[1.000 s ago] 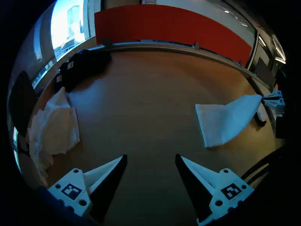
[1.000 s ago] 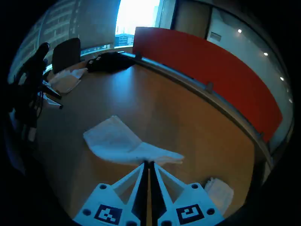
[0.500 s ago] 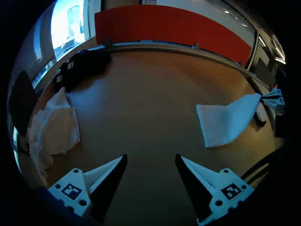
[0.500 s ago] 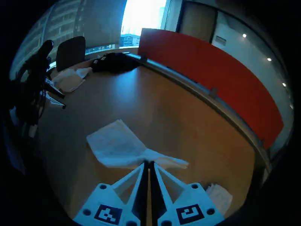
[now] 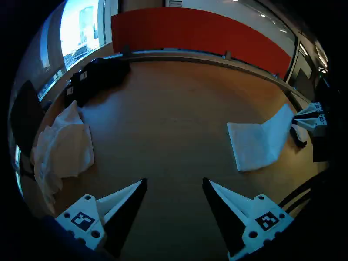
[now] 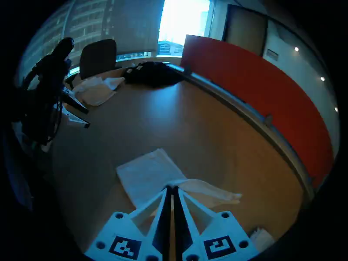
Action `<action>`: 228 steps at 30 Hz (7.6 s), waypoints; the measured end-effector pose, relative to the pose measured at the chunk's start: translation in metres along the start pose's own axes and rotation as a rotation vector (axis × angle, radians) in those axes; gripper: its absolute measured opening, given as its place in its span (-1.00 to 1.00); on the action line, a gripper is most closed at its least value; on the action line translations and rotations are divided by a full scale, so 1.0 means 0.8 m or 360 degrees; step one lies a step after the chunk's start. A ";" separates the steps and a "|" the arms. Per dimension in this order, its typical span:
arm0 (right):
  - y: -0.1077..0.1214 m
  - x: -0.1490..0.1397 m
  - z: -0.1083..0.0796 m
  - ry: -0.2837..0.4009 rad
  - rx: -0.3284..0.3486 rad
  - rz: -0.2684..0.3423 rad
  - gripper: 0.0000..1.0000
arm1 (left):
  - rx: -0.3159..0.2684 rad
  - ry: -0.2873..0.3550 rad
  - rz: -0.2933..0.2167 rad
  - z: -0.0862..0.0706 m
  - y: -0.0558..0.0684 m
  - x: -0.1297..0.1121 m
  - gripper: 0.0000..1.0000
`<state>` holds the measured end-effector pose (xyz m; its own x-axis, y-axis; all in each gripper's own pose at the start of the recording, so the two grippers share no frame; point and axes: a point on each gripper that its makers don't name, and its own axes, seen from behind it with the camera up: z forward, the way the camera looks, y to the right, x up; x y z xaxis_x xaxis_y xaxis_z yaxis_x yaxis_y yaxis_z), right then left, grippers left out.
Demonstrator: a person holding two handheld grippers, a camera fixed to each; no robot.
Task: Fold towel
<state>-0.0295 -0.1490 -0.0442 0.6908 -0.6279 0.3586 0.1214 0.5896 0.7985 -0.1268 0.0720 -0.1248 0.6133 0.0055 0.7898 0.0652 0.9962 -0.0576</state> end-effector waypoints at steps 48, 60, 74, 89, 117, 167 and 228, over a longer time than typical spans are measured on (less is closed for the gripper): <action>-0.083 -0.009 0.081 -0.0105 0.0273 0.0009 0.06 | 0.0059 0.0004 -0.0073 -0.014 -0.035 -0.017 0.88; -0.079 -0.024 0.075 -0.0119 0.0235 0.0060 0.30 | 0.0059 0.0005 -0.0070 -0.014 -0.033 -0.016 0.88; -0.079 -0.086 0.059 -0.0230 0.0187 0.0116 0.30 | 0.0050 0.0003 -0.0061 -0.014 -0.028 -0.016 0.88; -0.073 -0.127 0.054 -0.0299 0.0132 0.0174 0.29 | 0.0042 0.0002 -0.0048 -0.014 -0.023 -0.015 0.88; -0.071 -0.155 0.058 -0.0358 0.0092 0.0246 -0.72 | 0.0038 0.0002 -0.0048 -0.013 -0.021 -0.016 0.88; 0.018 0.082 -0.025 0.0085 -0.0099 0.0018 -0.90 | -0.0047 0.0133 -0.0004 -0.030 -0.003 0.021 0.88; 0.342 -0.082 -0.175 -0.0159 -0.0495 0.0223 -0.90 | -0.0025 0.0090 0.0076 -0.011 0.044 0.037 0.88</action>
<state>0.0584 0.1249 0.0831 0.6447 -0.5673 0.5123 0.2523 0.7906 0.5580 -0.0993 0.1065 -0.1085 0.6593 0.0474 0.7504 0.0470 0.9935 -0.1041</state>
